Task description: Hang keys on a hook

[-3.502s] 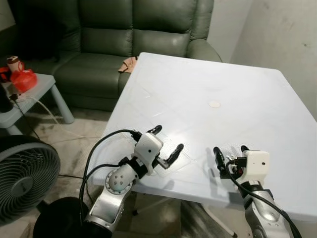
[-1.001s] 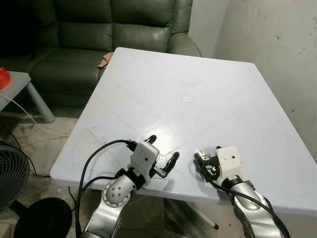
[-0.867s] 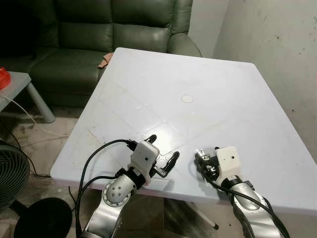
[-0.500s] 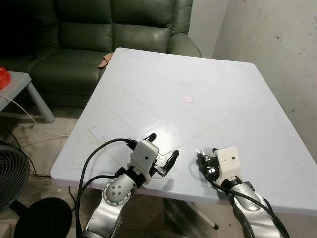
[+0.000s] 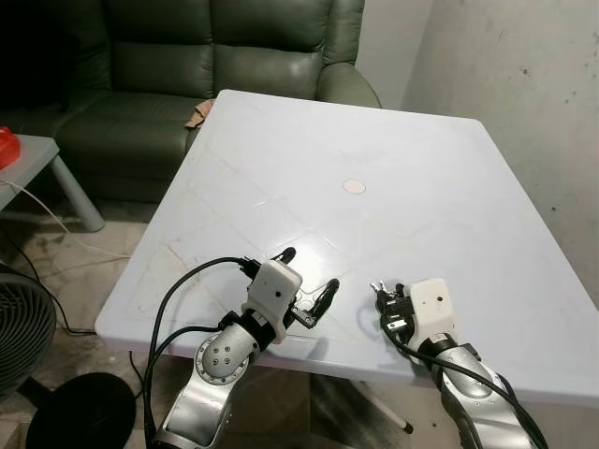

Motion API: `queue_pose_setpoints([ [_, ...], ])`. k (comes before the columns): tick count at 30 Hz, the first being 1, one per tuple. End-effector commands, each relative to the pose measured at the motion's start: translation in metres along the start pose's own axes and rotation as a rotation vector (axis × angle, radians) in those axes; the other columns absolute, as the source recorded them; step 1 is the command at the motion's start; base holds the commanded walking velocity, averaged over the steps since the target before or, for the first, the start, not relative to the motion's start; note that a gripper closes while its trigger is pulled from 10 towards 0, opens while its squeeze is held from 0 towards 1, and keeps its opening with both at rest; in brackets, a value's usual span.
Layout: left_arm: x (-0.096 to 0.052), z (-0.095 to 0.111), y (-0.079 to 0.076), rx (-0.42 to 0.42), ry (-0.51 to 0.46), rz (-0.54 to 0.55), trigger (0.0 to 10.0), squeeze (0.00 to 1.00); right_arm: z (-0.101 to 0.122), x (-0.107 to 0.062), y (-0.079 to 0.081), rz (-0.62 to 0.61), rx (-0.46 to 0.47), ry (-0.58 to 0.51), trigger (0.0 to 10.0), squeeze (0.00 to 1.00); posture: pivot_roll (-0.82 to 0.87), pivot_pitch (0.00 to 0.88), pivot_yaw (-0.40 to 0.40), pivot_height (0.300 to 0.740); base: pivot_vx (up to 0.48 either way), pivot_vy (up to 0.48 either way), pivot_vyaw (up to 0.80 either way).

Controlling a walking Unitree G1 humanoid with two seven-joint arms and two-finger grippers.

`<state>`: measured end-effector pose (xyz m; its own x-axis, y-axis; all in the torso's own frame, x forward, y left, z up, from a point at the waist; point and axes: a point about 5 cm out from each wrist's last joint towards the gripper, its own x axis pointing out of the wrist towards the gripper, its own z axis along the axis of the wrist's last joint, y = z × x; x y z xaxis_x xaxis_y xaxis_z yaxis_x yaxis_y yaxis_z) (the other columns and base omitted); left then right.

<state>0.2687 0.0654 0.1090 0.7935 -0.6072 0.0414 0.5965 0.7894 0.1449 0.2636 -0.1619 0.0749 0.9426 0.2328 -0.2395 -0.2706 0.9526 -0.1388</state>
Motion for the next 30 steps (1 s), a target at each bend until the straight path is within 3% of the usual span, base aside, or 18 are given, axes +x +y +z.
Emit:
queue_pose_setpoints([
  [1, 0.001, 0.002, 0.0, 0.01, -0.007, 0.007, 10.0, 0.0, -0.005, -0.001, -0.002, 0.001, -0.003, 0.033, 0.0, 0.0, 0.01, 0.052, -0.103, 0.711, 0.0, 0.0, 0.0],
  [11, 0.001, 0.002, -0.002, 0.006, -0.008, 0.011, 10.0, 0.0, -0.005, -0.003, -0.003, 0.003, -0.013, 0.03, 0.0, 0.0, 0.01, 0.053, -0.108, 0.711, 0.0, 0.0, 0.0],
  [12, 0.001, 0.002, -0.002, 0.007, -0.008, 0.012, 10.0, 0.0, -0.005, -0.003, -0.004, 0.005, -0.021, 0.028, 3.4, 0.0, 0.01, 0.053, -0.108, 0.711, 0.0, 0.0, 0.0],
  [13, 0.001, 0.002, -0.002, 0.007, -0.009, 0.013, 10.0, 0.0, -0.005, -0.003, -0.004, 0.001, -0.035, 0.022, 8.5, 0.0, 0.01, 0.053, -0.108, 0.711, 0.0, 0.0, 0.0],
  [14, 0.001, 0.002, -0.002, 0.009, -0.008, 0.014, 10.0, 0.0, -0.004, -0.003, -0.005, 0.008, -0.008, 0.012, 10.0, 0.0, 0.01, 0.053, -0.108, 0.711, 0.0, 0.0, 0.0],
  [19, 0.002, 0.002, -0.002, 0.009, -0.011, 0.014, 10.0, 0.0, -0.001, -0.002, -0.006, 0.038, 0.085, -0.007, 10.0, 0.0, 0.01, 0.049, -0.105, 0.711, 0.0, 0.0, 0.0],
  [20, 0.002, 0.002, -0.002, 0.013, -0.012, 0.013, 10.0, 0.0, 0.001, -0.002, -0.007, 0.037, 0.105, -0.025, 10.0, 0.76, 0.01, 0.045, -0.103, 0.711, 0.0, 0.0, 0.0],
  [21, 0.002, 0.002, -0.002, 0.016, -0.012, 0.011, 10.0, 0.0, 0.002, -0.002, -0.008, 0.04, 0.132, -0.037, 10.0, 1.0, 0.01, 0.045, -0.103, 0.711, 0.0, 0.0, 0.0],
  [30, 0.002, 0.001, -0.003, 0.017, -0.012, 0.004, 10.0, 0.0, 0.006, -0.004, -0.012, 0.049, 0.134, -0.095, 10.0, 1.0, 0.0, 0.036, -0.099, 0.711, 0.0, 0.0, 0.0],
])
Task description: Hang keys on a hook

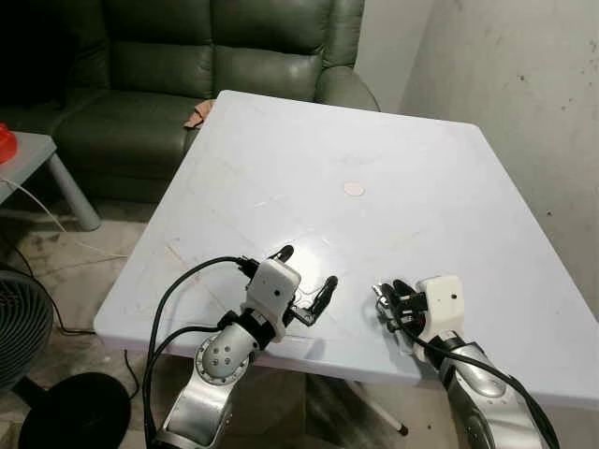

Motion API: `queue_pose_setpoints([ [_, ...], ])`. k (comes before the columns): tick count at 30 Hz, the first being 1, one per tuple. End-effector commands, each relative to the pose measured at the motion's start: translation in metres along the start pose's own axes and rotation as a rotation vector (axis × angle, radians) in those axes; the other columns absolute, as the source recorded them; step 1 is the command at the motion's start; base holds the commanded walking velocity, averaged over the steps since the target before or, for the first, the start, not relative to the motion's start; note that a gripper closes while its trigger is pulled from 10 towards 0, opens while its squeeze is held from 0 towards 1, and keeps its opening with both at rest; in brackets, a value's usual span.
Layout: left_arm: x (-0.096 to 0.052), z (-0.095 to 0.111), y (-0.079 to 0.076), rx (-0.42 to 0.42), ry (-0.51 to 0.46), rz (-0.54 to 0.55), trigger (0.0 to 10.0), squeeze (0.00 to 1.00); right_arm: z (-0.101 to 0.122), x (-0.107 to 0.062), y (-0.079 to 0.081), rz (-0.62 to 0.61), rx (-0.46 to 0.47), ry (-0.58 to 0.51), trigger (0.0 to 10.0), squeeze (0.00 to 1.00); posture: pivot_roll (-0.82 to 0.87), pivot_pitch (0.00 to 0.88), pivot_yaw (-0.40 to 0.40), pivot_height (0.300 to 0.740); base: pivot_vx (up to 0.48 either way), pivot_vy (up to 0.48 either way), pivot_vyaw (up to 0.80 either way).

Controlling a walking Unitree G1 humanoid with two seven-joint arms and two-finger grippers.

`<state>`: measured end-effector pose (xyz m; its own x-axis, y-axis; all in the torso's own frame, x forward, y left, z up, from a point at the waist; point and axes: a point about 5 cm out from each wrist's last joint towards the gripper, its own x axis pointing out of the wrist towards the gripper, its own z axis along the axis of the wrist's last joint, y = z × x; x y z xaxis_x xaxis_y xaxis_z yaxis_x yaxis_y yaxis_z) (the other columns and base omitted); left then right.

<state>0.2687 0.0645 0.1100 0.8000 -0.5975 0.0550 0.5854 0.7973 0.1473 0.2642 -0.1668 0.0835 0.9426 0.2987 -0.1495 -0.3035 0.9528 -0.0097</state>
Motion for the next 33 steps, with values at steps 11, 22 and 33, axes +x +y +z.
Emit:
queue_pose_setpoints([
  [11, 0.001, 0.0, -0.004, 0.018, 0.0, -0.018, 10.0, 0.0, -0.015, -0.005, 0.0, 0.018, -0.019, 0.13, 10.0, 0.0, 0.0, 0.031, -0.096, 0.711, 0.0, 0.0, 0.0],
  [22, 0.001, 0.0, -0.004, 0.021, -0.002, -0.019, 10.0, 0.0, -0.02, -0.003, 0.005, -0.003, -0.012, 0.185, 10.0, 0.0, 0.0, 0.034, -0.099, 0.711, 0.0, 0.0, 0.0],
  [33, 0.0, 0.0, -0.004, 0.021, -0.002, -0.01, 10.0, 0.0, -0.016, 0.001, 0.004, -0.049, -0.017, 0.173, 10.0, 0.0, 0.0, 0.044, -0.104, 0.711, 0.0, 0.0, 0.0],
])
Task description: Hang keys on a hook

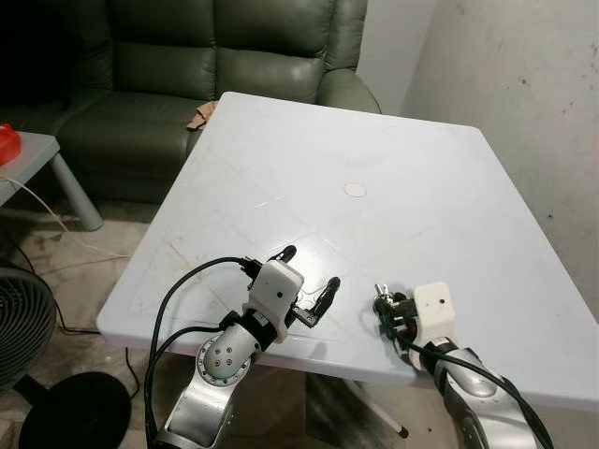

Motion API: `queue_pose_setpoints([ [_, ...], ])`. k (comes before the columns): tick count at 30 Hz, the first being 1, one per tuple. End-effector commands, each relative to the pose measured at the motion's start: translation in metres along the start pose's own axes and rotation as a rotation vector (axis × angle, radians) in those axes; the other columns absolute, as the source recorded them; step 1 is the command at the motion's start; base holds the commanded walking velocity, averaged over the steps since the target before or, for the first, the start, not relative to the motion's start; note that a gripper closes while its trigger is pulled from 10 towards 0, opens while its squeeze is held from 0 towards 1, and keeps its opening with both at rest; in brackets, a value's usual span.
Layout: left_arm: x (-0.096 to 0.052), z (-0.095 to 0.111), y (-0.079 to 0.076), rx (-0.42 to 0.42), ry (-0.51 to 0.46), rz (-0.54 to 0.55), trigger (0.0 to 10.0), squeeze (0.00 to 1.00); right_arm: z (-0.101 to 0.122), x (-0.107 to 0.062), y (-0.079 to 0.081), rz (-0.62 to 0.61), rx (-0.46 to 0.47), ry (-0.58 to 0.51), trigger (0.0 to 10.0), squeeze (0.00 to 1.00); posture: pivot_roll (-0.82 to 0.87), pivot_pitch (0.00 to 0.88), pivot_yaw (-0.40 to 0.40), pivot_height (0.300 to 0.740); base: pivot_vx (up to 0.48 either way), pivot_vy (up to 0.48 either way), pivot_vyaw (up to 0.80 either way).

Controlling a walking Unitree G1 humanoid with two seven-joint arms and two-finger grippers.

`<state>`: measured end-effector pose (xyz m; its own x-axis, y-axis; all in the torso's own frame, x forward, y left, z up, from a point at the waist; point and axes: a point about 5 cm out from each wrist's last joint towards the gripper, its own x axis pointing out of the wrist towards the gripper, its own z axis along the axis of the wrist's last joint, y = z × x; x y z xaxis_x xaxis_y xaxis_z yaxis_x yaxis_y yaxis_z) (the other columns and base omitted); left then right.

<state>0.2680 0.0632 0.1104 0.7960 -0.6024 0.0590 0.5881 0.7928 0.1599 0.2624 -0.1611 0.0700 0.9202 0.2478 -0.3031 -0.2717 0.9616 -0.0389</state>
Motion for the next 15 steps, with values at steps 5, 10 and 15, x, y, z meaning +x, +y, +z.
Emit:
queue_pose_setpoints([
  [5, 0.0, -0.001, -0.003, 0.008, 0.005, 0.0, 10.0, 0.0, 0.0, 0.0, -0.005, -0.015, 0.04, 0.003, 10.0, 0.0, 0.0, 0.044, -0.104, 0.711, 0.0, 0.0, 0.0],
  [10, 0.0, -0.001, -0.002, 0.009, 0.004, 0.0, 10.0, 0.0, 0.004, 0.0, -0.007, -0.042, 0.041, -0.022, 10.0, 0.0, 0.01, 0.051, -0.103, 0.711, 0.0, 0.0, 0.0],
  [15, 0.001, 0.0, -0.002, 0.009, 0.002, 0.001, 10.0, 0.0, 0.009, 0.001, -0.01, -0.058, 0.112, -0.058, 10.0, 0.02, 0.01, 0.052, -0.102, 0.711, 0.0, 0.0, 0.0],
])
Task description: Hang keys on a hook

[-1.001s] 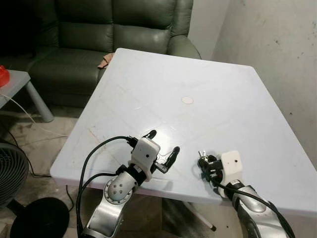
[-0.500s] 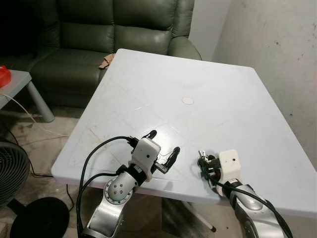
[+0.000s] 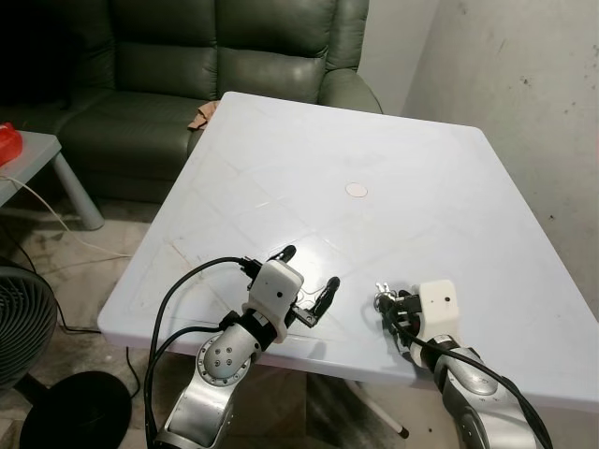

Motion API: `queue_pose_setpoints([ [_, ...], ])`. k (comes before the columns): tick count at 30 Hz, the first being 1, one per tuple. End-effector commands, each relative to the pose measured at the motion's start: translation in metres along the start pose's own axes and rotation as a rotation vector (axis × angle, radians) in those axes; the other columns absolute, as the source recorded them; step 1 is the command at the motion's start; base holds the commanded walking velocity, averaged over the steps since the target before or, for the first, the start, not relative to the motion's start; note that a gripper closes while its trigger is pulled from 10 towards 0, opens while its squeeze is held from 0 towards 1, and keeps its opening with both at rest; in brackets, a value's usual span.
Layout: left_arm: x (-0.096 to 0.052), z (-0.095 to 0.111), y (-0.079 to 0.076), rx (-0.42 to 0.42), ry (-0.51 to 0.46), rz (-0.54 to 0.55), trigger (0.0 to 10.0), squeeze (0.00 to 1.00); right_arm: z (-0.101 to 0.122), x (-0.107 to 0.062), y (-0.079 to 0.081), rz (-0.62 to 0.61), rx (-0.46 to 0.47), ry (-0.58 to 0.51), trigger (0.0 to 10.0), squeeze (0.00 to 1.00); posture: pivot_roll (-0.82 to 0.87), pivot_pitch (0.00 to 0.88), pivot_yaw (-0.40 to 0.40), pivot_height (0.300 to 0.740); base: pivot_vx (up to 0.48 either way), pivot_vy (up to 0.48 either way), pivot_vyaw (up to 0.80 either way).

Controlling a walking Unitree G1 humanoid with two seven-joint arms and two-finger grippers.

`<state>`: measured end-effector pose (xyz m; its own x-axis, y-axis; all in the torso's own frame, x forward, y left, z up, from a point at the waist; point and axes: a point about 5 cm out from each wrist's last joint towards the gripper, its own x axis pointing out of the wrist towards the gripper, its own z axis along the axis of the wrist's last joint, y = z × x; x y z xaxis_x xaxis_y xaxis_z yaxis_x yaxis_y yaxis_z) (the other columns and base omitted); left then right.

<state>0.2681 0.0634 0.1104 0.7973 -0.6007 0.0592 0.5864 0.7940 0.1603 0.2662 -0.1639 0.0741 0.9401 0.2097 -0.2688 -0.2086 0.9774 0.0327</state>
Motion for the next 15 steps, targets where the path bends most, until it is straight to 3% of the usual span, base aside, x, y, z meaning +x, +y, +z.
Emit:
queue_pose_setpoints([
  [1, 0.0012, -0.0002, -0.0017, 0.008, 0.002, 0.0, 10.0, 0.0, 0.0049, 0.0004, -0.0056, -0.016, 0.016, -0.02, 10.0, 0.02, 0.0, 0.052, -0.101, 0.711, 0.0, 0.0, 0.0],
  [6, 0.0018, 0.0, -0.0016, 0.009, 0.001, -0.001, 10.0, 0.0, 0.0069, 0.0012, -0.0054, -0.015, 0.021, -0.03, 10.0, 0.04, 0.0, 0.05, -0.101, 0.711, 0.0, 0.0, 0.0],
  [7, 0.002, 0.0001, -0.0014, 0.01, 0.001, -0.001, 10.0, 0.0, 0.0076, 0.0014, -0.0056, -0.019, 0.024, -0.035, 10.0, 0.69, 0.0, 0.05, -0.101, 0.711, 0.0, 0.0, 0.0],
  [9, 0.0022, 0.0002, -0.0015, 0.01, 0.001, -0.001, 10.0, 0.0, 0.0079, 0.0017, -0.006, -0.029, 0.019, -0.035, 10.0, 1.0, 0.0, 0.05, -0.101, 0.711, 0.0, 0.0, 0.0],
  [15, 0.0028, 0.0008, -0.0017, 0.012, -0.001, -0.003, 10.0, 0.0, 0.0066, 0.0022, -0.0041, -0.018, 0.029, -0.025, 10.0, 1.0, 0.01, 0.051, -0.101, 0.711, 0.0, 0.0, 0.0],
])
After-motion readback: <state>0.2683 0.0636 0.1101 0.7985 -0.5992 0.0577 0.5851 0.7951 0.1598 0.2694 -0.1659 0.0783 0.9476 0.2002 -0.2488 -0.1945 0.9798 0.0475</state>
